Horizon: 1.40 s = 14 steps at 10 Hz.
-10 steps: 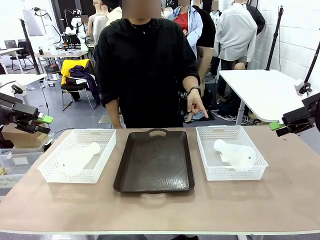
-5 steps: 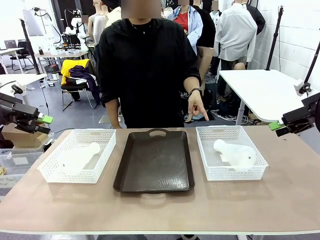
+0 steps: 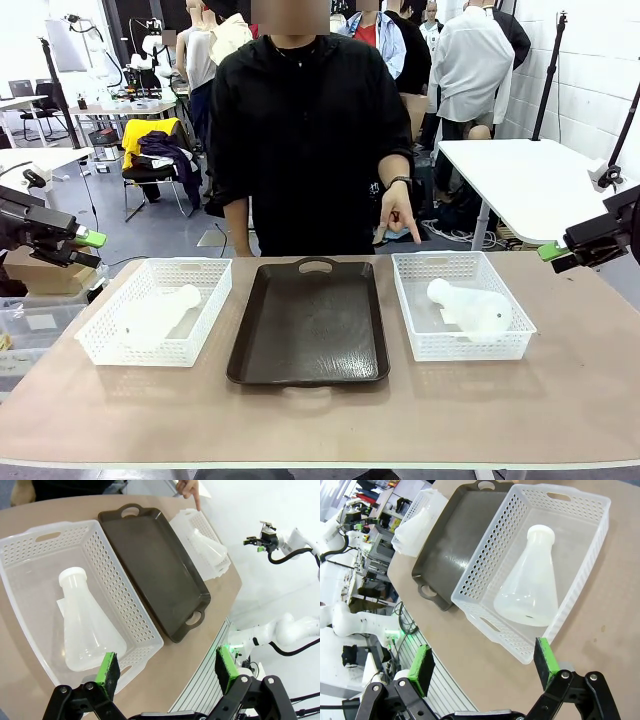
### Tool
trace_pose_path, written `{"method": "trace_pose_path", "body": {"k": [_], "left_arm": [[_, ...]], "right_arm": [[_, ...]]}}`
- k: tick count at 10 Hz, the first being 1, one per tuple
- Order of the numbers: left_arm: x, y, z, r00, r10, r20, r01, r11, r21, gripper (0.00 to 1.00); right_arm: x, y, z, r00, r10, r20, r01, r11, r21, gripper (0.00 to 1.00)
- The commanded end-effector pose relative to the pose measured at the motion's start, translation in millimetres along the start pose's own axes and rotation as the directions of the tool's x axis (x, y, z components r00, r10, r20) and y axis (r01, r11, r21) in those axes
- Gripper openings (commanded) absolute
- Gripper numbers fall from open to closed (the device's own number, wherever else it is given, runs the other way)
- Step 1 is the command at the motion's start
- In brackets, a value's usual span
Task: Prepare the laboratory tools.
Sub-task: Pick up the Big flask that the person points to.
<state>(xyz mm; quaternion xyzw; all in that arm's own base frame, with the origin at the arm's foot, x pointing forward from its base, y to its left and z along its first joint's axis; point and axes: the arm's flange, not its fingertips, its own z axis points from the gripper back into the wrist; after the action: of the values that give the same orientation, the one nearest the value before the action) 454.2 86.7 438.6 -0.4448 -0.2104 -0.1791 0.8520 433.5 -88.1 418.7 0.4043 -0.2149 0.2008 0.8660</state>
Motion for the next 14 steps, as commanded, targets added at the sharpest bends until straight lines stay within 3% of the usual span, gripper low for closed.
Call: {"method": "trace_pose_path", "body": {"k": [1, 4, 7, 10, 12, 14], "left_arm": [[0, 0, 1, 1.000, -0.001, -0.005, 0.001, 1.000, 0.003, 1.00], [0, 0, 1, 1.000, -0.001, -0.005, 0.001, 1.000, 0.003, 1.00], [0, 0, 1, 1.000, -0.001, -0.005, 0.001, 1.000, 0.003, 1.00], [0, 0, 1, 1.000, -0.001, -0.005, 0.001, 1.000, 0.003, 1.00], [0, 0, 1, 1.000, -0.001, -0.005, 0.001, 1.000, 0.003, 1.00], [0, 0, 1, 1.000, -0.001, -0.005, 0.001, 1.000, 0.003, 1.00]], "right_arm": [[0, 0, -1, 1.000, -0.001, 0.001, 0.001, 1.000, 0.003, 1.00], [0, 0, 0, 1.000, 0.000, 0.000, 0.000, 1.000, 0.000, 1.00], [39, 68, 17, 0.978, 0.201, -0.064, -0.210, 0.921, -0.327, 1.00], [100, 124, -32, 0.862, 0.389, -0.324, -0.505, 0.712, -0.488, 1.00], [121, 138, -95, 0.783, 0.440, -0.439, -0.617, 0.635, -0.465, 1.00], [134, 145, -153, 0.710, 0.439, -0.551, -0.701, 0.511, -0.497, 1.00]]}}
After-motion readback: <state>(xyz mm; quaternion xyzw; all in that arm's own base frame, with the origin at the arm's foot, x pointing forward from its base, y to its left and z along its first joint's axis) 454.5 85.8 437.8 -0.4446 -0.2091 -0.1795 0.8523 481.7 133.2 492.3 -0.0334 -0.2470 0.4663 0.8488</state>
